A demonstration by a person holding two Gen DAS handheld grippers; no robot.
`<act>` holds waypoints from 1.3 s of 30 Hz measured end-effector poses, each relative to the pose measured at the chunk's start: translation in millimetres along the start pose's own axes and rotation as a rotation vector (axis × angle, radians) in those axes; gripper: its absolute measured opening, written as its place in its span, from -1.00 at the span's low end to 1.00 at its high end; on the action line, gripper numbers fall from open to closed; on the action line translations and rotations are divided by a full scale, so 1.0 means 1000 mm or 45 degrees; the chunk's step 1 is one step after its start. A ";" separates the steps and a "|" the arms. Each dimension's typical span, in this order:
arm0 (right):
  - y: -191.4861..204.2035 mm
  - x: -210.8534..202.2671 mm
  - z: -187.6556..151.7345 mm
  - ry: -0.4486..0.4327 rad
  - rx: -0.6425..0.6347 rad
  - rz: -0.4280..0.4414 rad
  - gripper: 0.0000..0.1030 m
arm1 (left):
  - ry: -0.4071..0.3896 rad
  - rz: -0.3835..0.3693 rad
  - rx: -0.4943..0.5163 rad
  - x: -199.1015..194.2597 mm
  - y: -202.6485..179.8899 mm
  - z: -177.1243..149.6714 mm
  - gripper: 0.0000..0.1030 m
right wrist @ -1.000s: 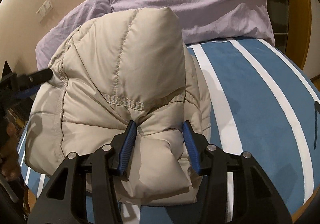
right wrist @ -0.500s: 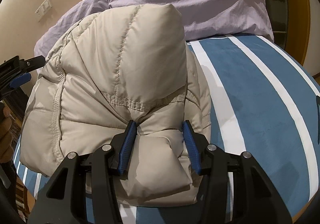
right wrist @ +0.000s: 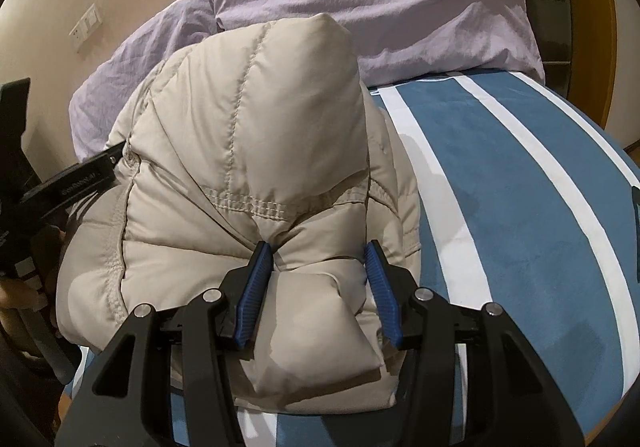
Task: Fold large clothes
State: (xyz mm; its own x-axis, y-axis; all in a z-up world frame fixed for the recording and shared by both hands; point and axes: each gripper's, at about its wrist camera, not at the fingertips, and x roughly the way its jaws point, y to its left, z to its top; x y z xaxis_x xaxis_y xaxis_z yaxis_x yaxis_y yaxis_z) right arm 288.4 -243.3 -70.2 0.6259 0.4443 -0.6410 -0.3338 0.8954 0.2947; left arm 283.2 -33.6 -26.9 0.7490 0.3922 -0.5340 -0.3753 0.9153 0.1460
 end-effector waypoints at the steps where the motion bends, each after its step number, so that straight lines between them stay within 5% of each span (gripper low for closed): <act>1: -0.001 -0.001 0.000 -0.005 -0.003 0.002 0.02 | 0.008 -0.007 -0.006 0.002 0.001 0.000 0.97; 17: 0.023 -0.036 0.069 -0.164 -0.056 0.003 0.15 | 0.019 0.023 0.005 0.017 -0.003 -0.007 0.97; 29: 0.053 0.017 0.135 -0.181 -0.131 -0.125 0.13 | 0.046 -0.041 -0.037 0.026 0.001 -0.007 0.97; 39: 0.015 0.072 0.116 -0.064 -0.013 -0.181 0.13 | 0.032 -0.151 -0.098 0.026 0.005 -0.008 0.97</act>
State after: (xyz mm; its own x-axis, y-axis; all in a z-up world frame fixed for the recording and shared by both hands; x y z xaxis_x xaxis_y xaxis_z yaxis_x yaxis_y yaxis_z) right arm 409.9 -194.5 -29.9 0.7016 0.3142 -0.6396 -0.2463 0.9492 0.1961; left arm 296.1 -19.3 -46.6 0.7769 0.2782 -0.5649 -0.3265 0.9451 0.0164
